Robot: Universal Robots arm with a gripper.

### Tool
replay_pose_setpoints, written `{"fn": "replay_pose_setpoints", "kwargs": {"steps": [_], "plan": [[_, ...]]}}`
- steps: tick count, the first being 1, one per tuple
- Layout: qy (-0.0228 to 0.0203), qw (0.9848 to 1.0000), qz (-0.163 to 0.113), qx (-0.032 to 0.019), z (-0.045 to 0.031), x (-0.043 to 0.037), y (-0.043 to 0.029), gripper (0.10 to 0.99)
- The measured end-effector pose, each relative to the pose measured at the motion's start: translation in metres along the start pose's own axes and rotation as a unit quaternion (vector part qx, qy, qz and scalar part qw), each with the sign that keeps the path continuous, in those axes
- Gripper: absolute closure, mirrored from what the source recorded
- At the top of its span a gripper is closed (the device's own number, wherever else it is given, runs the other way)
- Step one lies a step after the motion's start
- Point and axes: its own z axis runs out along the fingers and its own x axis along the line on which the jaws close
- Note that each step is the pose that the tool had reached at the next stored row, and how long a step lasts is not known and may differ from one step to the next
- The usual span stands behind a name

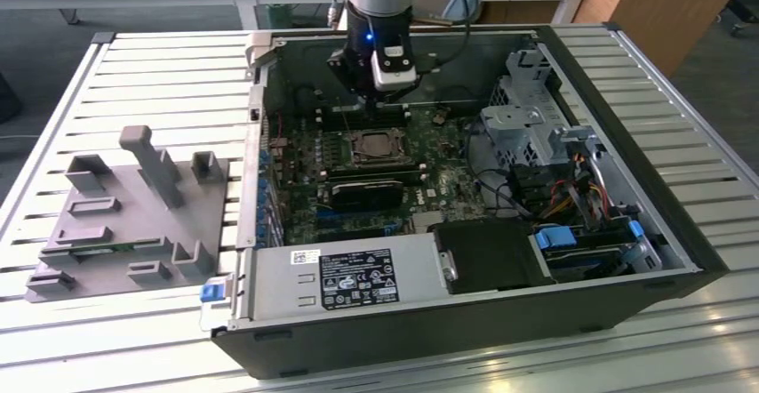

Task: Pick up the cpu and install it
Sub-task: 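Install the first cpu locking lever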

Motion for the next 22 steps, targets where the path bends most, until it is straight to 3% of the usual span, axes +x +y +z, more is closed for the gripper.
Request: {"fn": "replay_pose_setpoints", "kwargs": {"steps": [6, 11, 17, 22], "plan": [[0.0008, 0.9997, -0.024, 0.0007, 0.0000, 0.0000, 0.0000, 0.980], [0.0016, 0.9986, -0.053, 0.0015, 0.0001, 0.0001, 0.0000, 0.980], [0.0031, 0.9942, -0.107, 0.0029, 0.0008, 0.0000, 0.0000, 0.980], [0.0030, 0.9888, -0.149, 0.0037, 0.0018, 0.0000, -0.0001, 0.980]]}}
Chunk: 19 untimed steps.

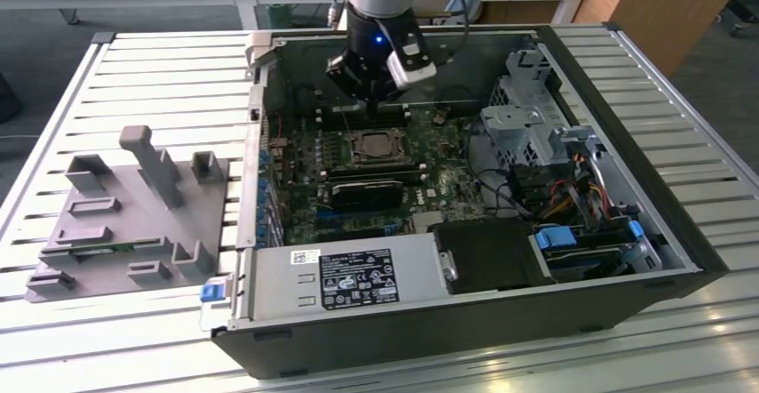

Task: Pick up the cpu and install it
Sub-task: 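Install the first cpu locking lever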

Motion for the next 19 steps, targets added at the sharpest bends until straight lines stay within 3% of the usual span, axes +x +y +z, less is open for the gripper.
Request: {"fn": "replay_pose_setpoints", "kwargs": {"steps": [7, 14, 19], "plan": [[0.0002, 0.9988, -0.048, 0.0009, 0.0009, 0.0007, -0.0006, 0.980], [0.0007, 0.9987, -0.051, -0.0075, 0.0014, 0.0130, -0.0026, 0.980], [0.0007, 0.9986, -0.053, -0.0078, 0.0020, 0.0190, -0.0035, 0.980]]}}
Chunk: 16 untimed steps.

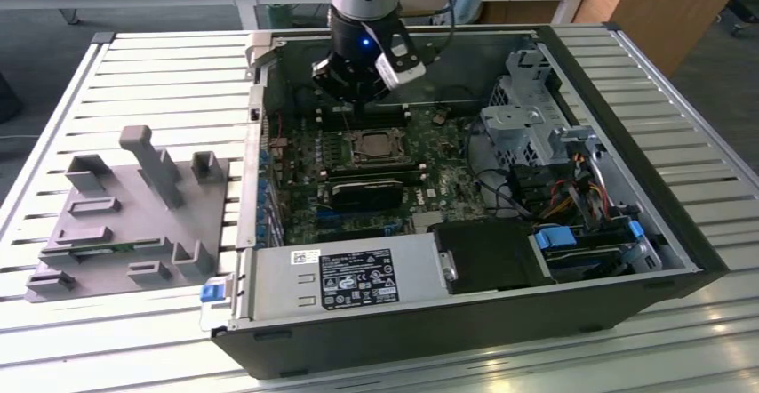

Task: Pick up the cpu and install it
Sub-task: 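Install the first cpu locking lever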

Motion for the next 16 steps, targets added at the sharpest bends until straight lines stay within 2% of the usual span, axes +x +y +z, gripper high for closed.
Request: {"fn": "replay_pose_setpoints", "kwargs": {"steps": [10, 16], "plan": [[-0.0024, 1.0000, -0.002, -0.0017, 0.0019, 0.0317, -0.0006, 0.980], [-0.0037, 1.0000, -0.002, -0.0019, 0.0021, 0.0365, 0.0003, 0.980]]}}
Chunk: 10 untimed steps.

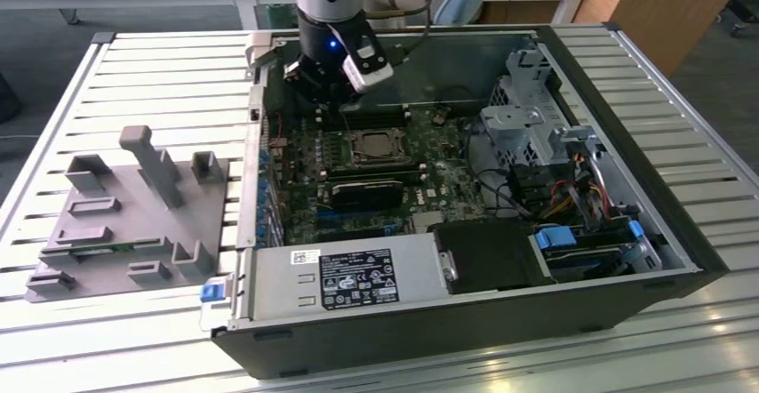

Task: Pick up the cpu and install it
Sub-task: 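Install the first cpu locking lever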

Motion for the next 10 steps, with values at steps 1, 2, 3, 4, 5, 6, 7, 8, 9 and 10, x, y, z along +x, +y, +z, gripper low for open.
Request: {"fn": "replay_pose_setpoints", "kwargs": {"steps": [1, 2, 3, 4, 5, 6, 7, 8, 9, 10], "plan": [[-0.0007, 1.0000, 0.000, 0.0000, 0.0000, 0.0005, 0.0009, 0.980], [-0.0019, 1.0000, 0.000, 0.0001, -0.0001, 0.0012, 0.0014, 0.980], [-0.0033, 1.0000, 0.000, 0.0001, -0.0002, 0.0020, 0.0016, 0.980], [-0.0047, 1.0000, 0.000, -0.0001, -0.0003, 0.0024, 0.0022, 0.980], [-0.0059, 1.0000, 0.000, -0.0001, -0.0005, 0.0027, 0.0029, 0.980], [-0.0070, 1.0000, 0.000, -0.0001, -0.0007, 0.0029, 0.0037, 0.980], [-0.0080, 1.0000, 0.000, -0.0001, -0.0008, 0.0032, 0.0049, 0.980], [-0.0088, 1.0000, 0.000, -0.0001, -0.0009, 0.0034, 0.0057, 0.980], [-0.0093, 1.0000, -0.001, -0.0001, -0.0009, 0.0036, 0.0067, 0.980], [-0.0097, 1.0000, 0.000, -0.0002, -0.0009, 0.0038, 0.0077, 0.980]]}}
